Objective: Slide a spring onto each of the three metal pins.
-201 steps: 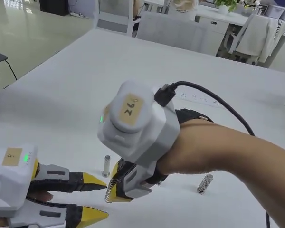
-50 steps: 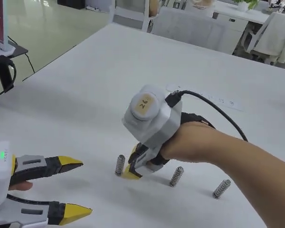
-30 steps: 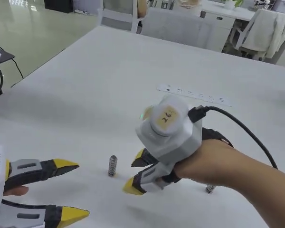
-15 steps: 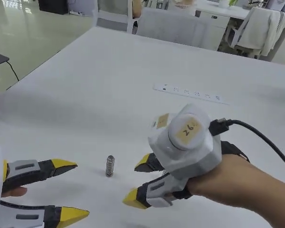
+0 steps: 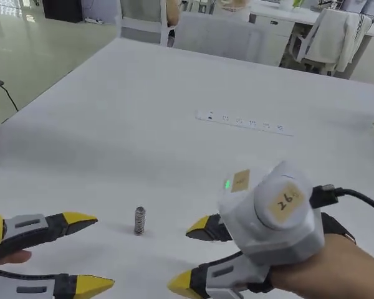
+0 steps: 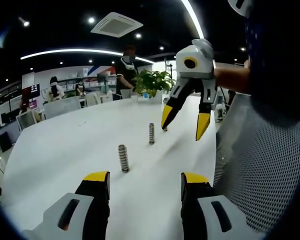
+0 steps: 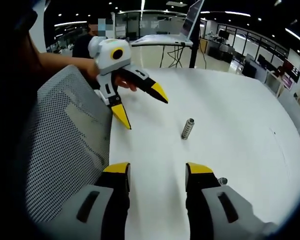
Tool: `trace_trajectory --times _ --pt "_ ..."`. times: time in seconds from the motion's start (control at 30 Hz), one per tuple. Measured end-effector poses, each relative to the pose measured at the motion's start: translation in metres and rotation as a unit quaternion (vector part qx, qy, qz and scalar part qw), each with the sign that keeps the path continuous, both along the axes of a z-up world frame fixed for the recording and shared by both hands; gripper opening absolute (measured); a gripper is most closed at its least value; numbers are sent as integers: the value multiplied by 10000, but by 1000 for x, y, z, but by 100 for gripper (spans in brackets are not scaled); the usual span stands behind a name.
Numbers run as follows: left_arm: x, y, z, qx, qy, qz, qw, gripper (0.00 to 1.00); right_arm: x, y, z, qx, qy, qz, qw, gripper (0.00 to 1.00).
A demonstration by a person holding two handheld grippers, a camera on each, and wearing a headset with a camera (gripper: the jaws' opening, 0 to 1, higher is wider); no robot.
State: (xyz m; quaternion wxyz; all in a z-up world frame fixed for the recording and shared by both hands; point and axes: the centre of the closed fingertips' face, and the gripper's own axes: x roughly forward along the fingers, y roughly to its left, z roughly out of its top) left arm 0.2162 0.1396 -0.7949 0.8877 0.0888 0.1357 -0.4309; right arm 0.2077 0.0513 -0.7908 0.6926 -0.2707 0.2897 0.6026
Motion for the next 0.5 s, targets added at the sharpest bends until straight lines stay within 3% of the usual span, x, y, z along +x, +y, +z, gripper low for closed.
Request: trace_trajectory --times 0.5 --pt "-1 -7 2 -4 39 -64 10000 53 -3 -32 0 300 133 -512 9982 49"
